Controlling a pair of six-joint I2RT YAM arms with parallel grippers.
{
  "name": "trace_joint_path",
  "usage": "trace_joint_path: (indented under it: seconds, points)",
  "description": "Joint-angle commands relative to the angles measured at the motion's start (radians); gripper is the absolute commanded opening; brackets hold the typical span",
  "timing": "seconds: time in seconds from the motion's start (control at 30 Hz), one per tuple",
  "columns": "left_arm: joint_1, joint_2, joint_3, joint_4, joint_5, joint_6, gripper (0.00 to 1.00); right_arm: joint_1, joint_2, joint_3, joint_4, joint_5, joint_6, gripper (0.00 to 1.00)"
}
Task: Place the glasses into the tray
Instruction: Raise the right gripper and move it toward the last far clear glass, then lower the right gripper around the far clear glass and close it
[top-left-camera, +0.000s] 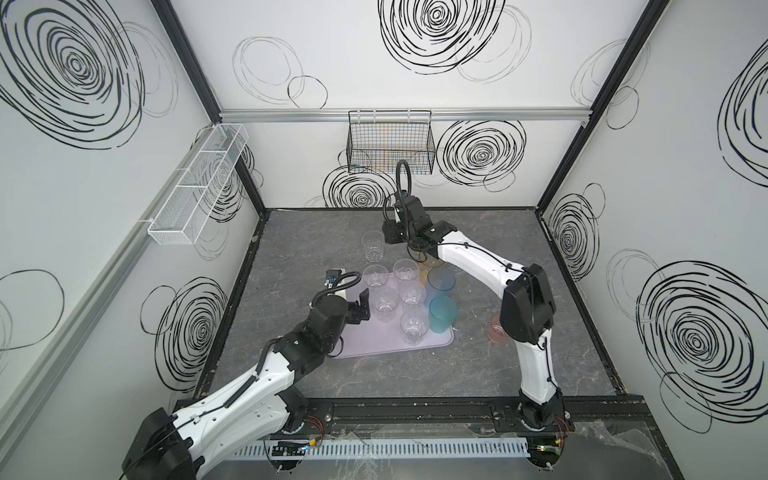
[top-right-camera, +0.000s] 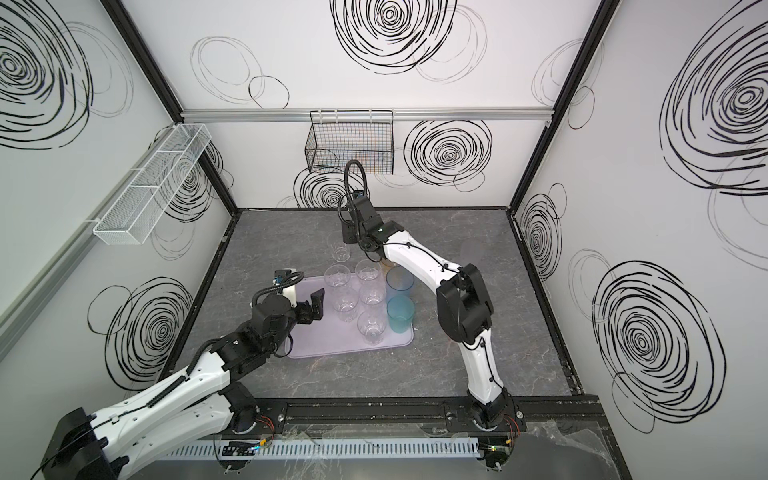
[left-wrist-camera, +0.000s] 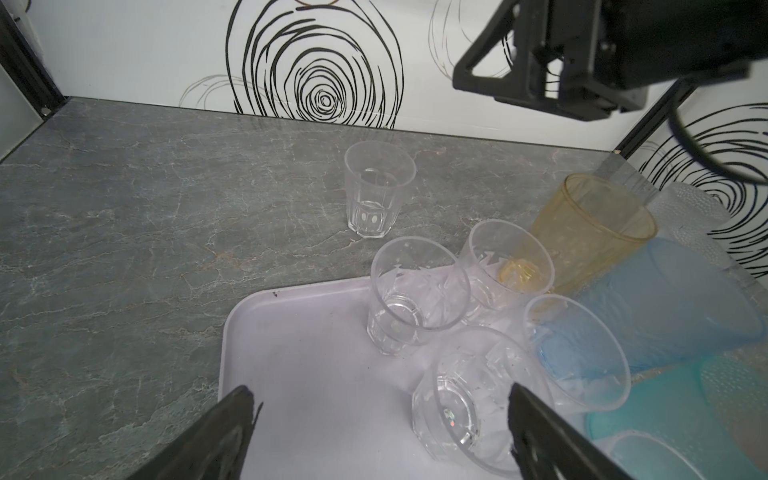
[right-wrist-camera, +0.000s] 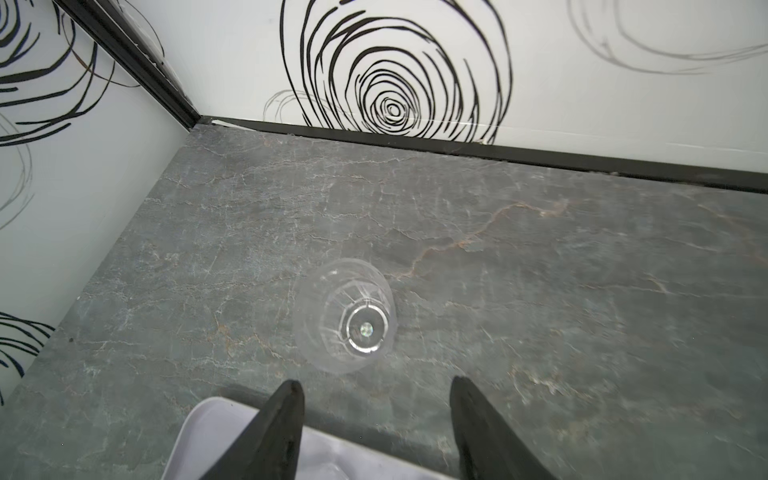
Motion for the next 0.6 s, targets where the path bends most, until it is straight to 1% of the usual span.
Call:
trace_joint_path:
  seconds: [0.0, 0.1, 0.17, 0.23, 0.4, 0.5, 0.57]
  points:
    - [0.009, -0.026, -0.023, 0.038, -0.008, -0.019, 0.97, -0.006, 0.118, 0.179, -0.104, -0.031, -0.031, 0.62]
    - [0.026, -0.061, -0.052, 0.038, -0.020, -0.018, 0.97, -0.010, 0.233, 0.343, -0.180, -0.033, -0.040, 0.62]
    - [0.051, -0.075, -0.073, 0.045, -0.006, -0.022, 0.97, -0.016, 0.281, 0.398, -0.204, -0.033, -0.039, 0.63]
    - [0.072, -0.076, -0.081, 0.043, 0.002, -0.027, 0.97, -0.022, 0.301, 0.403, -0.193, -0.043, -0.031, 0.63]
    - [0.074, -0.078, -0.080, 0.040, -0.005, -0.026, 0.97, -0.036, 0.343, 0.402, -0.189, -0.044, -0.021, 0.62]
    - [0.077, -0.075, -0.089, 0.056, -0.011, -0.029, 0.96, -0.045, 0.365, 0.401, -0.192, -0.056, -0.017, 0.61]
    - [0.080, -0.068, -0.091, 0.064, -0.006, -0.030, 0.96, -0.052, 0.377, 0.401, -0.189, -0.064, -0.013, 0.58]
